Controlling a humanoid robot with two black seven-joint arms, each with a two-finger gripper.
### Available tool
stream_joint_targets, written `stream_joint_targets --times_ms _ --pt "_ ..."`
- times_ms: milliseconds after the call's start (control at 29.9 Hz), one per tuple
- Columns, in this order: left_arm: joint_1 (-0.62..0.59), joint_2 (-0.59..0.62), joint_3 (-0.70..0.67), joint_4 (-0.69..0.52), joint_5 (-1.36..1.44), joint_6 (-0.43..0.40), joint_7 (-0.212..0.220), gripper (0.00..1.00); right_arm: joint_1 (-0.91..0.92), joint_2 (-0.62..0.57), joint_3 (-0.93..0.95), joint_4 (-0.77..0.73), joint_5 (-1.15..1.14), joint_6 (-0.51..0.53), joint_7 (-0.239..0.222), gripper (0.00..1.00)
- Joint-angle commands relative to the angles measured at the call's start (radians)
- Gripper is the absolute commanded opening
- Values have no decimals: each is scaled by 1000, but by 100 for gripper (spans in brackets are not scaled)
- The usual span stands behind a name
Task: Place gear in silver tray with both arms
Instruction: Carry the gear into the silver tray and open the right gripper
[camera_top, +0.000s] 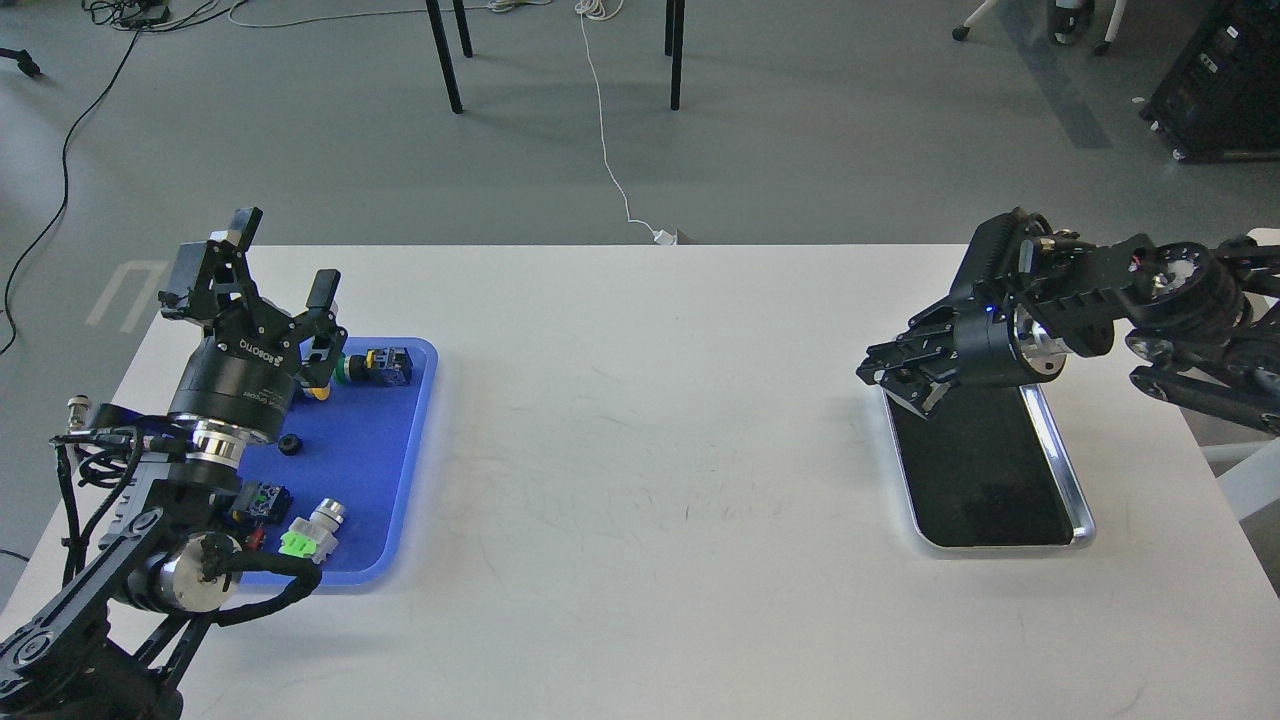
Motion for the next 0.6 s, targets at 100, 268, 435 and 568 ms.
stream_joint_targets --times_ms 100,268,435,568 --pt "0 -18 10 -15 4 -1 0 98 -61 -15 -1 -59 -2 1 0 13" --pt "0 -15 16 -15 7 -1 0 98 -110 -12 -3 -67 -7 -1 0 14" --pt "0 -11 16 -15 7 -1 0 98 -147 -20 -6 -82 -16 1 0 15" --pt "0 -12 17 -15 7 -1 0 98 -165 -23 -12 -102 -45 -1 0 16"
